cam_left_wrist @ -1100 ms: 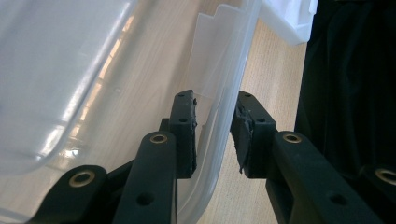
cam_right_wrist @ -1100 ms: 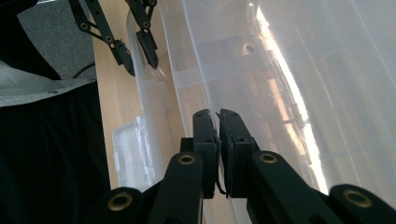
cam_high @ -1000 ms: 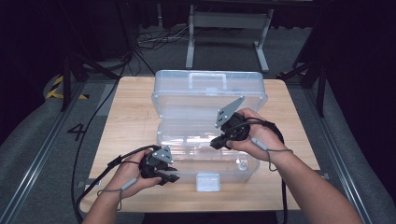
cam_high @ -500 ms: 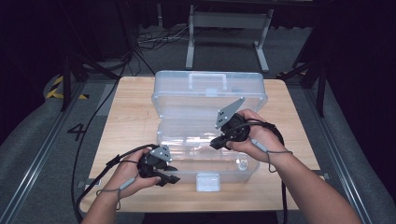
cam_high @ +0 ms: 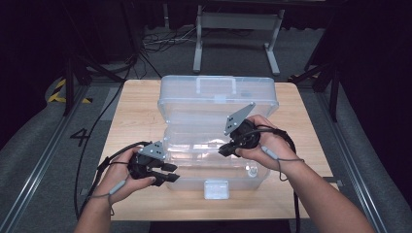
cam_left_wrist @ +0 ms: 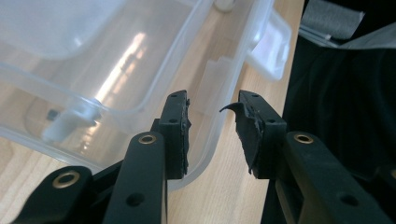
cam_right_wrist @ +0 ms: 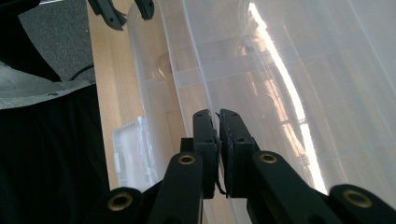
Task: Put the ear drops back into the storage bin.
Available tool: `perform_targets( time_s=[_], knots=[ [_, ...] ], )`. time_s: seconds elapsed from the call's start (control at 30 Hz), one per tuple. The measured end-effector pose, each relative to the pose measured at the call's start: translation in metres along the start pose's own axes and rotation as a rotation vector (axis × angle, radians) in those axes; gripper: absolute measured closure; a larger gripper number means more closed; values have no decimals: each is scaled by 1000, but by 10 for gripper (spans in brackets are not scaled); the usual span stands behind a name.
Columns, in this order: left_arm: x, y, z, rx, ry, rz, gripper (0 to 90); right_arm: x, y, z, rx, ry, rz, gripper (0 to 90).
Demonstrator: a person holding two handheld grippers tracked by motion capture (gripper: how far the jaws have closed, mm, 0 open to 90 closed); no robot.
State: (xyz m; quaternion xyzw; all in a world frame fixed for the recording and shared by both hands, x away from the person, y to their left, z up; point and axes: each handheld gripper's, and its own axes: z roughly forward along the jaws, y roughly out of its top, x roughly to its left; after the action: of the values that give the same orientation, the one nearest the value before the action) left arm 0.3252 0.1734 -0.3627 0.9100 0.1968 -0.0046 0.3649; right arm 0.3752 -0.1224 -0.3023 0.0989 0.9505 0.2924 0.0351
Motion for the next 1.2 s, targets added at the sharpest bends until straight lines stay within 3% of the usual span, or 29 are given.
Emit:
perform_targets(
  time_s=[0.17, 0.33, 0.47, 0.77, 0.8, 1.07, 1.2],
  knots=[
    [-2, 3, -5, -4, 7, 6, 684, 2, -1, 0, -3, -5, 5, 861],
    [-5, 7, -13, -48, 17, 8, 698, 3, -2, 0, -10, -14, 4, 860],
    [-5, 10, -21, -143, 28, -13, 697, 3, -3, 0, -11, -18, 5, 858],
    [-3, 15, -30, -218, 87, -43, 726, 5, -4, 1, -14, -22, 9, 858],
    [-2, 16, -31, -249, 94, -58, 722, 6, -4, 1, -15, -23, 9, 858],
    [-1, 22, -33, -333, 97, -74, 761, 9, -6, 1, -26, -42, 15, 855],
    [1, 21, -40, -367, 134, -83, 764, 10, -7, 2, -29, -41, 12, 853]
  ],
)
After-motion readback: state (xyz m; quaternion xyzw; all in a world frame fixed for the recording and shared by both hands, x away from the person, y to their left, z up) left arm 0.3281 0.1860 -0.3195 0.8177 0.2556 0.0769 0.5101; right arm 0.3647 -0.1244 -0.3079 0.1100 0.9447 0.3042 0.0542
